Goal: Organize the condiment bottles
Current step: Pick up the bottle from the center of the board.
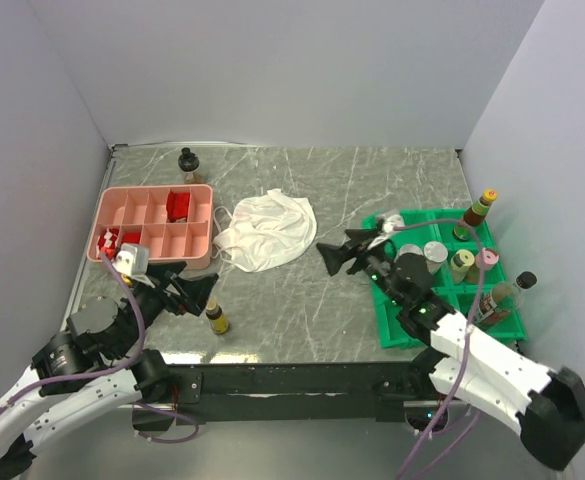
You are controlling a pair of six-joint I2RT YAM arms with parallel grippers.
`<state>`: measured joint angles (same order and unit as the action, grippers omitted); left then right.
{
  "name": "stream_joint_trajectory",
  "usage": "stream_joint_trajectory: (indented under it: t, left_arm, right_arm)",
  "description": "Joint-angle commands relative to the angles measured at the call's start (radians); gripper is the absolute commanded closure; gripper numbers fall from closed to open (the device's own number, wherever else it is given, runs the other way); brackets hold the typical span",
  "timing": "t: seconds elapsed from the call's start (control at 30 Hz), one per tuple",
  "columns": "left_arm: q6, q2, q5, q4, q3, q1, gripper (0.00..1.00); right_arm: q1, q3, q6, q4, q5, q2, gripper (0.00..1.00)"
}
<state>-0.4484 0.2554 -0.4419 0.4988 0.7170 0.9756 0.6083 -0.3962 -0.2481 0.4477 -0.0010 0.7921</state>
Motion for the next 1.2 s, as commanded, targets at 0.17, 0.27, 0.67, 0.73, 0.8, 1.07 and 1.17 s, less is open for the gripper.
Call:
stream_joint_trajectory:
  t: [0.17,0.27,0.67,0.73,0.8,1.07,1.17]
  left_arm:
    - [0.019,-0.033,-0.009,-0.037,0.007,-0.006,0.03]
    - [0.017,-0.038,-0.023,-0.031,0.010,-0.008,0.03]
    - [0.010,-0.087,-0.046,-0.025,0.010,-0.008,0.03]
    - [0.011,-0.091,-0.046,-0.028,0.009,-0.008,0.03]
    - [0.010,-0.091,-0.044,-0.026,0.009,-0.008,0.03]
    - [0.013,-0.082,-0.038,-0.023,0.012,-0.008,0.03]
    - [0.011,-0.087,-0.041,-0.023,0.010,-0.008,0.03]
  right_arm:
    - [0.309,-0.199,0.069,0.193,-0.082,0.383,0.10]
    - [0.431,-0.245,0.145,0.281,-0.080,0.498,0.16]
    - [0.648,-0.364,0.348,0.594,-0.036,0.822,0.26]
    - [0.654,-0.378,0.351,0.586,-0.036,0.848,0.26]
    - [0.657,-0.392,0.352,0.588,-0.034,0.864,0.28]
    - [0.662,-0.426,0.357,0.568,-0.030,0.912,0.32]
    - [0.666,-0.440,0.357,0.562,-0.037,0.932,0.33]
